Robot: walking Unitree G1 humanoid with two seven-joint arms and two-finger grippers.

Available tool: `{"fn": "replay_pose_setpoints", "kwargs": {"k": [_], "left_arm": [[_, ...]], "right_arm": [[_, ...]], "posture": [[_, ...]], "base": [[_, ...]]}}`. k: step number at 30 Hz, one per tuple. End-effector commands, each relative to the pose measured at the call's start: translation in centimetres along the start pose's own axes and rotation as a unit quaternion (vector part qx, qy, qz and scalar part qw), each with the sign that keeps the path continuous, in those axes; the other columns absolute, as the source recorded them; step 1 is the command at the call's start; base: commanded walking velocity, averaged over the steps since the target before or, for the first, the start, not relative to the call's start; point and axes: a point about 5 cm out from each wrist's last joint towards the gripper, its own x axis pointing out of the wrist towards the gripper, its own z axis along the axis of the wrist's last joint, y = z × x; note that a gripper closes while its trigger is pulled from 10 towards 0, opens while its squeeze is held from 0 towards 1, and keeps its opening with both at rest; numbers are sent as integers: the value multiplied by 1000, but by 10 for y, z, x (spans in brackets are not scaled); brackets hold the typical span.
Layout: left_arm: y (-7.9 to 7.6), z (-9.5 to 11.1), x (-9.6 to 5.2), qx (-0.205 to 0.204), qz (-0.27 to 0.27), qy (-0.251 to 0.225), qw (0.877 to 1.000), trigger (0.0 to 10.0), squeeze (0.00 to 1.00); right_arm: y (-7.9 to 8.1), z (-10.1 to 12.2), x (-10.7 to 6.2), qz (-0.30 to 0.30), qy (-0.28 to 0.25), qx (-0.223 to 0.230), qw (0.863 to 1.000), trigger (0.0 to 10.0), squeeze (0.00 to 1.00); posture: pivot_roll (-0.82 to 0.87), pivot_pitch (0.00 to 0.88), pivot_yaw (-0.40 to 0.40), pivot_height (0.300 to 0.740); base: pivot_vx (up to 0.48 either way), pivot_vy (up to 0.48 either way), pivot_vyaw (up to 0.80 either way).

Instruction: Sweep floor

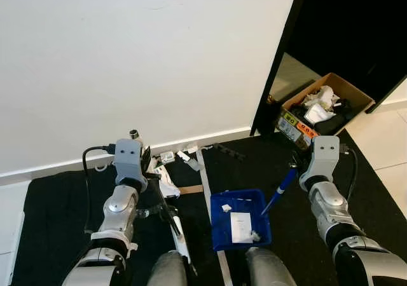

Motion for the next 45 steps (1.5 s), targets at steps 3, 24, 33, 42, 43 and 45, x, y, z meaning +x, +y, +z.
{"fn": "replay_pose_setpoints", "kwargs": {"k": [3,24,33,42,43,45], "left_arm": [[-6,-12,-5,1,-7,30,1000,10000,0],[-13,-4,1,-47,-27,14,998,10000,0],[-10,-4,4,-32,-3,28,999,10000,0],[-7,-5,3,-23,1,34,999,10000,0],[-6,-4,3,-22,-1,35,999,10000,0],[-7,-3,4,-27,-18,32,999,10000,0]], "right_arm": [[-1,-5,-2,-12,12,19,1000,10000,0],[-1,0,1,-16,4,17,1000,10000,0],[-2,0,1,-19,5,18,1000,10000,0],[-1,1,2,-18,6,20,1000,10000,0],[-1,1,2,-18,5,21,1000,10000,0],[0,2,3,-18,5,21,1000,10000,0]], "posture": [[49,6,-7,740],[50,16,-1,740],[54,17,-3,740],[57,11,-3,740],[58,11,-1,740],[57,10,0,740]], "base": [[0,0,0],[0,0,0],[0,0,0],[0,0,0],[0,0,0],[0,0,0]]}}
